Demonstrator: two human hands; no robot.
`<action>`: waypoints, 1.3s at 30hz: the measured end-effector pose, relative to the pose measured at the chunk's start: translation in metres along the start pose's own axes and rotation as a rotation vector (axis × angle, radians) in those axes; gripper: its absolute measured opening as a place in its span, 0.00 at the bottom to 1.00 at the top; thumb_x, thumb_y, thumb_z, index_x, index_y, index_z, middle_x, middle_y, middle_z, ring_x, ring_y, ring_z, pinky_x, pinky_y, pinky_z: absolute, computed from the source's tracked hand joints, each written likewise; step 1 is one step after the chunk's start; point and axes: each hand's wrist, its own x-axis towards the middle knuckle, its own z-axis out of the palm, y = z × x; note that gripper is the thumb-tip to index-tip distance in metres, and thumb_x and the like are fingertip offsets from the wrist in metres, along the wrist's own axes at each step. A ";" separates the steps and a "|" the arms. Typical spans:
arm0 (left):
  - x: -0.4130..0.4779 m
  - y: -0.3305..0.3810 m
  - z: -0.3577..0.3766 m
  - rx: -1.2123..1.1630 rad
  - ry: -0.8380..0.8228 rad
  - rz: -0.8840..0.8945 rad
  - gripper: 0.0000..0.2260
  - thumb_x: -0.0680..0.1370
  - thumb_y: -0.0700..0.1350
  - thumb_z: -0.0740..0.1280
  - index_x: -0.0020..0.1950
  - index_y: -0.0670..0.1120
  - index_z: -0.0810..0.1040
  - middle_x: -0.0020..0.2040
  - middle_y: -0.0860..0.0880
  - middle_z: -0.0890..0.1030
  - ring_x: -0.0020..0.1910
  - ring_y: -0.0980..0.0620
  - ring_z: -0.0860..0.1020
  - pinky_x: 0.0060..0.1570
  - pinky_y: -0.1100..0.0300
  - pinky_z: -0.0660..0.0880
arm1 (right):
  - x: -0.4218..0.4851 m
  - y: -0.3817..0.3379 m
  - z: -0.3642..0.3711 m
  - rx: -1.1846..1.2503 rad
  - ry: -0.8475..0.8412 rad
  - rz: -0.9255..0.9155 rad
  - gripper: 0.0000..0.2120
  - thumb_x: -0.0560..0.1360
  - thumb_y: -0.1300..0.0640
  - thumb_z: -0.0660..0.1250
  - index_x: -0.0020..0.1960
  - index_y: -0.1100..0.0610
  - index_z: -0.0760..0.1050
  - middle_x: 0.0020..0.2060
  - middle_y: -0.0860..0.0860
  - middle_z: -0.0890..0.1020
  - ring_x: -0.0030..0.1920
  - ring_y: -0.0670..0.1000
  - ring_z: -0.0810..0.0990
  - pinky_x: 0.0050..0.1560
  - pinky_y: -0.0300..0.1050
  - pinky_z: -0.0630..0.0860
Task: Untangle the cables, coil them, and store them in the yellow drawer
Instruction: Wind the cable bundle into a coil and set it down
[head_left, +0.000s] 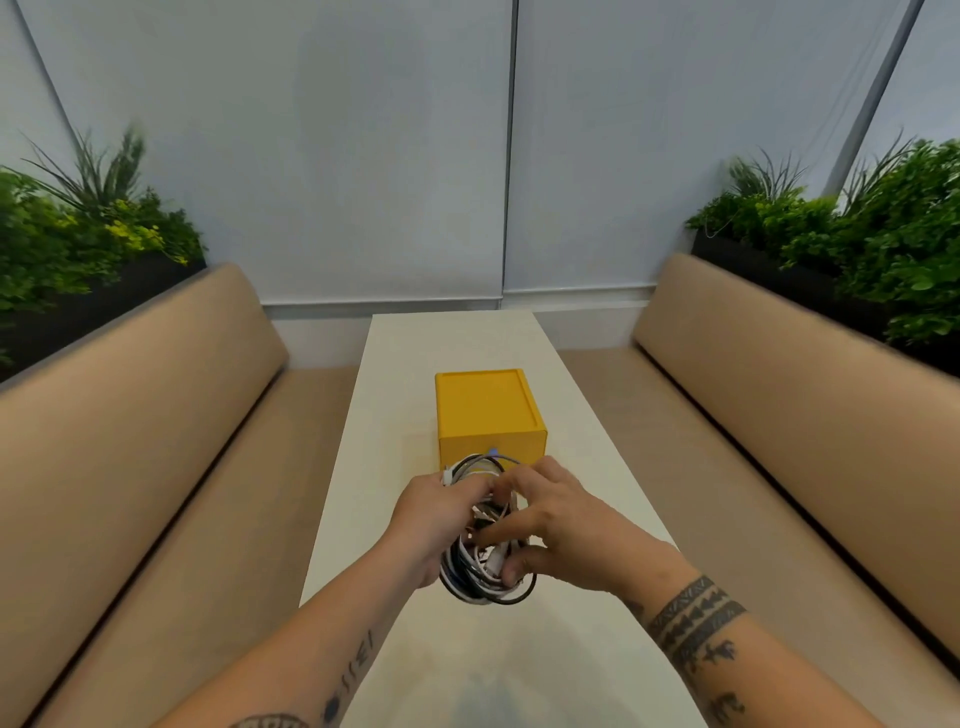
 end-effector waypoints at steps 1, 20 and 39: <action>-0.001 0.000 -0.001 0.008 -0.004 -0.007 0.08 0.70 0.45 0.73 0.44 0.41 0.85 0.39 0.41 0.86 0.34 0.43 0.84 0.32 0.56 0.79 | 0.001 0.000 0.001 0.031 -0.052 0.000 0.20 0.72 0.45 0.74 0.63 0.39 0.79 0.61 0.41 0.66 0.60 0.51 0.66 0.63 0.43 0.65; 0.000 -0.005 0.004 0.011 0.054 0.008 0.05 0.73 0.44 0.70 0.44 0.43 0.82 0.28 0.49 0.79 0.27 0.50 0.78 0.29 0.62 0.72 | 0.025 -0.029 0.005 -0.277 -0.059 0.293 0.11 0.53 0.59 0.79 0.33 0.53 0.81 0.31 0.51 0.75 0.25 0.54 0.77 0.22 0.36 0.53; -0.001 -0.012 0.001 -0.056 0.022 -0.077 0.08 0.74 0.44 0.70 0.46 0.39 0.83 0.34 0.42 0.81 0.29 0.45 0.79 0.30 0.59 0.74 | -0.004 -0.020 0.009 0.187 -0.117 0.062 0.17 0.76 0.66 0.63 0.61 0.52 0.81 0.57 0.49 0.83 0.56 0.52 0.80 0.53 0.46 0.77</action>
